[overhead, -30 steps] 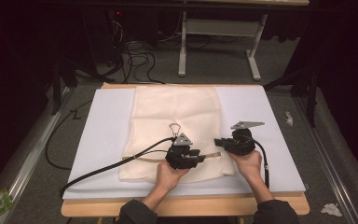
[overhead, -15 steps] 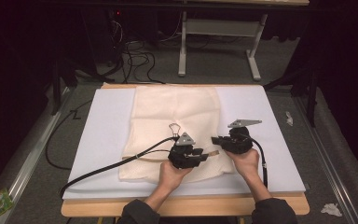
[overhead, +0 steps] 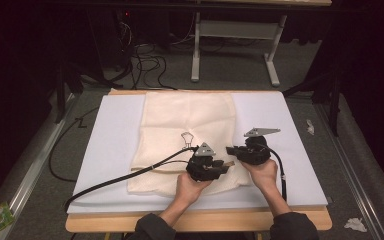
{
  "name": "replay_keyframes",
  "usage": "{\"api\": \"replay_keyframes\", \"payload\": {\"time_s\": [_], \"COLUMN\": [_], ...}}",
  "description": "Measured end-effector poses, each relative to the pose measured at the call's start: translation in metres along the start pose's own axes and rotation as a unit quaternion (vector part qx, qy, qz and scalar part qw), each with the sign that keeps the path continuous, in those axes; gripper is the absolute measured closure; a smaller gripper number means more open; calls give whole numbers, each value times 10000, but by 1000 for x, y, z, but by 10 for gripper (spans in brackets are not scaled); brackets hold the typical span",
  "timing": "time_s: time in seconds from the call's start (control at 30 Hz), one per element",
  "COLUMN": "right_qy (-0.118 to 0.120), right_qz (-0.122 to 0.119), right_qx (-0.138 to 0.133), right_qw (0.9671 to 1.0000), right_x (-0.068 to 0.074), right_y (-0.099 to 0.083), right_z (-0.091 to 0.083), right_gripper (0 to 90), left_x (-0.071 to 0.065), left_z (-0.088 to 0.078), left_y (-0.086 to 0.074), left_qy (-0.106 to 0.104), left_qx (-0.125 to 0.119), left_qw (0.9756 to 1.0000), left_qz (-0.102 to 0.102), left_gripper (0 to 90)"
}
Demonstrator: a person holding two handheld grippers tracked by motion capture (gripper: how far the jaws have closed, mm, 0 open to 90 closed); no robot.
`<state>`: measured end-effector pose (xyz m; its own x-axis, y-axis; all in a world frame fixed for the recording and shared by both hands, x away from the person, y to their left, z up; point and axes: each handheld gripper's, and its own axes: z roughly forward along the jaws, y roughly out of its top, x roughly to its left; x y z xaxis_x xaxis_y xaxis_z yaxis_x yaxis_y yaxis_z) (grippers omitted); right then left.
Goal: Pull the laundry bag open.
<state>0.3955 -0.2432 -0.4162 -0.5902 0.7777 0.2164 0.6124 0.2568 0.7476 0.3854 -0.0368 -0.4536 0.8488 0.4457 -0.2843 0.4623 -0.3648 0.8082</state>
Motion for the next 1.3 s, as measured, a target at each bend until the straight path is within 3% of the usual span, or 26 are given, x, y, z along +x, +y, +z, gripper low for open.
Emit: {"api": "replay_keyframes", "payload": {"time_s": [0.4,0.73,0.83,0.87,1.3], "right_qy": [46,72,75,74,56], "right_qz": [5,-44,-34,-24,-67], "right_qx": [-26,-37,-31,-23,21], "right_qw": [10000,10000,10000,10000,10000], "right_x": [2,2,2,2,-3], "right_y": [0,0,0,-1,-6], "right_z": [1,2,2,3,0], "right_gripper": [873,872,873,873,873], "left_x": [-5,-5,-6,-7,-9], "left_z": [7,10,10,10,4], "left_y": [3,2,3,3,3], "left_qy": [-18,22,-7,1,9], "left_qx": [-36,-47,-65,-51,44], "left_qw": [10000,10000,10000,9999,9995], "left_qz": [28,-10,16,116,321], "left_gripper": [700,800,834,861,869]}}
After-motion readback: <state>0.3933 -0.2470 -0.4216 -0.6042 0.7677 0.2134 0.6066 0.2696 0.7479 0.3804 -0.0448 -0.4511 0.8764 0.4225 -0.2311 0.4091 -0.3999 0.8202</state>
